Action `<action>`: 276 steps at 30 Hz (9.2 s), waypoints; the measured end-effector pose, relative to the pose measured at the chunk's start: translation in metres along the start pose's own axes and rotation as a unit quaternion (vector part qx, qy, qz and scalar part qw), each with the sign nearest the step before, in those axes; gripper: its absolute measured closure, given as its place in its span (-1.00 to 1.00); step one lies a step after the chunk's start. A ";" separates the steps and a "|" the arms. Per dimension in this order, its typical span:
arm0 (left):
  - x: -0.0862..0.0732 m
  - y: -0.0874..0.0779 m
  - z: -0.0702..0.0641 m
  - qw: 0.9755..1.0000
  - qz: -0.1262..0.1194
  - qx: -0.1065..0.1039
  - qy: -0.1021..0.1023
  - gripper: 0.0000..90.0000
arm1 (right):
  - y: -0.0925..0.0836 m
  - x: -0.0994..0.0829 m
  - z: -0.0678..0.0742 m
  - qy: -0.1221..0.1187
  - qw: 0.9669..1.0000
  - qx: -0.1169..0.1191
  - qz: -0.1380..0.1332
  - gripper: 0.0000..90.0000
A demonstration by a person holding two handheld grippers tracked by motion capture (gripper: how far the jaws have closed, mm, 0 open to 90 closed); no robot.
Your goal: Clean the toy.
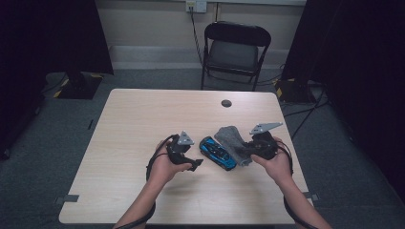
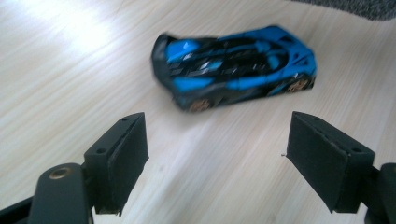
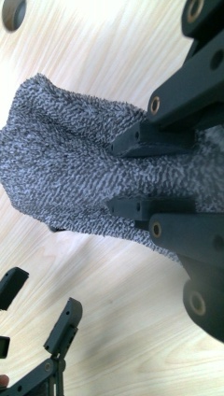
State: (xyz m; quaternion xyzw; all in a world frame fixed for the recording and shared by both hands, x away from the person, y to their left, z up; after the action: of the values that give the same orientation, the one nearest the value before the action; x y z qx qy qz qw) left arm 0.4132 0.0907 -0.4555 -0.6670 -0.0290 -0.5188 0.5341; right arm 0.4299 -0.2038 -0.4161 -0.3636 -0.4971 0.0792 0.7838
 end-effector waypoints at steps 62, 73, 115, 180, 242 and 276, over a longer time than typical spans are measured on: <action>-0.064 -0.046 0.029 0.997 0.021 0.011 -0.080 -0.44 | 0.143 0.044 0.031 -0.047 0.998 0.013 0.032 0.44; -0.061 -0.047 0.030 0.995 0.018 0.017 -0.096 -0.43 | 0.155 0.036 0.054 -0.071 0.996 0.034 0.049 0.46; -0.067 -0.018 0.038 0.989 0.056 0.083 -0.114 -0.21 | 0.138 0.017 -0.012 -0.012 0.997 -0.045 0.063 -0.68; 0.001 -0.021 0.033 0.997 0.010 0.032 -0.063 0.55 | 0.092 0.025 0.024 -0.035 0.999 0.005 0.011 -0.43; 0.009 -0.029 0.028 0.998 -0.008 -0.059 0.008 0.54 | 0.059 0.041 -0.010 -0.009 0.999 -0.042 0.008 -0.43; 0.039 -0.011 0.025 0.996 0.005 -0.091 0.022 0.54 | 0.076 0.035 0.022 -0.055 0.998 -0.006 0.021 -0.43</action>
State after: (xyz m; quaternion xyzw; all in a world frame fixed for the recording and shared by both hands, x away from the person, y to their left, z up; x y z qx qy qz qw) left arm 0.4414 0.0938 -0.4175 -0.7015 0.0336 -0.5312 0.4739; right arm 0.4470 -0.1215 -0.4352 -0.3739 -0.5321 0.1125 0.7513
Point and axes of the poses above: each handheld gripper's, and its own axes: y roughly forward along the jaws, x roughly out of its top, z roughly to its left, the point moved 1 cm from there along y, roughly forward along the jaws, and after that the axes turned 12 degrees about x, right-handed, at the moved point
